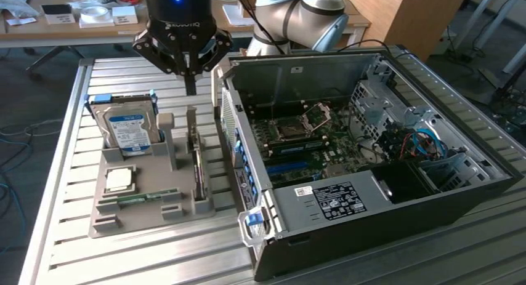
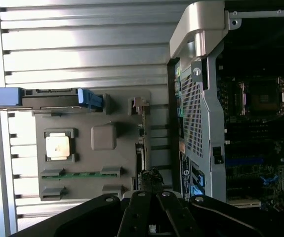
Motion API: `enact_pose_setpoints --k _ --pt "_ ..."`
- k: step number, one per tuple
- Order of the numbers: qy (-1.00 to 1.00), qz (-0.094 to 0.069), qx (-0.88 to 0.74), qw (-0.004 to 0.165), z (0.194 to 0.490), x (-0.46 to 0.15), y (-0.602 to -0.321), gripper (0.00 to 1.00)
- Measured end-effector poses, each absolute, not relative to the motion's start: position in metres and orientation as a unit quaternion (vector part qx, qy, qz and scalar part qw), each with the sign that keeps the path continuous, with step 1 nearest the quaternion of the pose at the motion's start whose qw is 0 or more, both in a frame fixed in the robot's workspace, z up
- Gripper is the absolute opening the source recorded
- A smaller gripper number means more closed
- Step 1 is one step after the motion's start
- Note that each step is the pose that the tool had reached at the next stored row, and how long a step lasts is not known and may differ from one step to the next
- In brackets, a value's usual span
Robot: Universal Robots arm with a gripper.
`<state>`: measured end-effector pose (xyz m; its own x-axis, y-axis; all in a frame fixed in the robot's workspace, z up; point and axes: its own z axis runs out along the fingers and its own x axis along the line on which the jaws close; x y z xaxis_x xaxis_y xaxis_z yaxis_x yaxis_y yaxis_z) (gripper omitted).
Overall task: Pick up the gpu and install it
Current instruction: 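Reach for the gpu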
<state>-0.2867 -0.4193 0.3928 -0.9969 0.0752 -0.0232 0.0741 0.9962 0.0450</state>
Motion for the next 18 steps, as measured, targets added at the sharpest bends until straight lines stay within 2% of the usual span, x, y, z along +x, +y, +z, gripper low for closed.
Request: enact_pose_setpoints --k 18 --pt "0.999 0.022 0.037 0.012 0.393 -0.287 -0.433 0.11"
